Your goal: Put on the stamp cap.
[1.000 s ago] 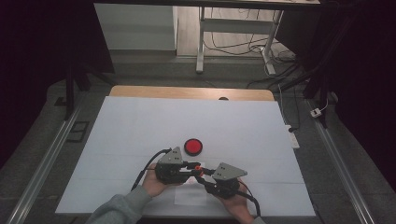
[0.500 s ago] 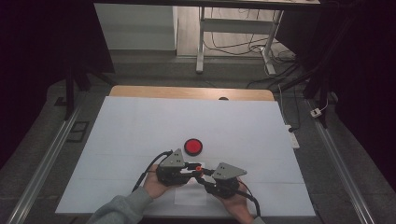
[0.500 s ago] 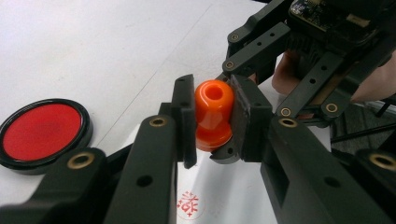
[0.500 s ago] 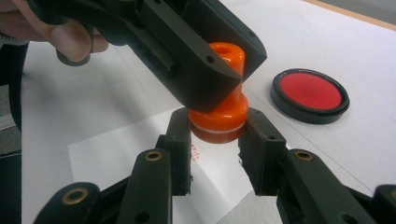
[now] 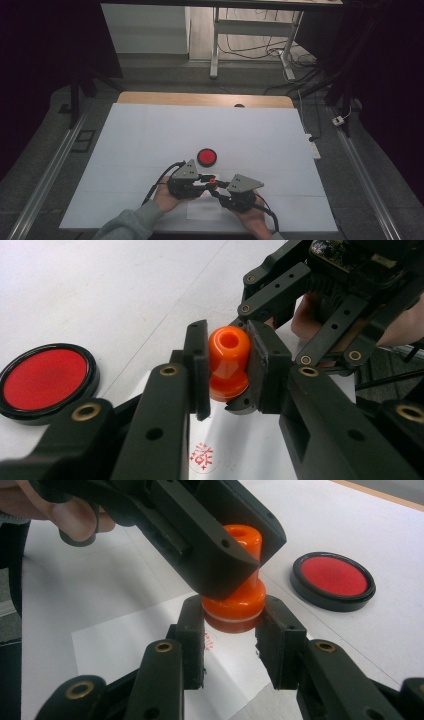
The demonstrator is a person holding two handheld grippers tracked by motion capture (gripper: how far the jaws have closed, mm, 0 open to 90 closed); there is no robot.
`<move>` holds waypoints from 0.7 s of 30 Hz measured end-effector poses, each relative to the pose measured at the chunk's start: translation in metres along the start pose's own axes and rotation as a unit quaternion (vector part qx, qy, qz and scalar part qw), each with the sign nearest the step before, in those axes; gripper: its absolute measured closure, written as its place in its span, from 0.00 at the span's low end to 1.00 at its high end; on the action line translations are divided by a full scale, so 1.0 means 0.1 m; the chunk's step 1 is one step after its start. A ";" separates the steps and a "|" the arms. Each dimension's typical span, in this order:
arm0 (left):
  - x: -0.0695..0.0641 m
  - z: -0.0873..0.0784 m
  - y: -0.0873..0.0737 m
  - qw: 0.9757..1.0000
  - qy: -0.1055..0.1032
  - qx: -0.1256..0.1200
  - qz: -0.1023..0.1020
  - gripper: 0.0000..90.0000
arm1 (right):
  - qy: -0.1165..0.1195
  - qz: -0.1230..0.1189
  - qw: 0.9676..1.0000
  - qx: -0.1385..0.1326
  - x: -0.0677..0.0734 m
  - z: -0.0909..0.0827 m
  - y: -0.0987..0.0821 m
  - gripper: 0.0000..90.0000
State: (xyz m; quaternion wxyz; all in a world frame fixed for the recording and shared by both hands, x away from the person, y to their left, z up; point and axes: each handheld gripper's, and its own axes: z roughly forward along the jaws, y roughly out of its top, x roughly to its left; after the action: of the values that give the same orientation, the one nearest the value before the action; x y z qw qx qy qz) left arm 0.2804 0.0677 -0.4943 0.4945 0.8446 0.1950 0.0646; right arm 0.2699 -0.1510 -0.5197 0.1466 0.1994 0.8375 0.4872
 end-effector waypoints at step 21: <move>0.10 -0.20 0.05 0.999 0.011 -0.043 -0.019 0.80 | -0.007 0.017 1.000 -0.011 -0.12 -0.15 -0.04 0.57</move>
State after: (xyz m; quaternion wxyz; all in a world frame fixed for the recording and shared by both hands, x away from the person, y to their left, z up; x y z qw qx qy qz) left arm 0.2848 0.0854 -0.4808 0.5294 0.8178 0.2136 0.0725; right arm 0.2734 -0.1702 -0.5153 0.1469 0.2155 0.8272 0.4977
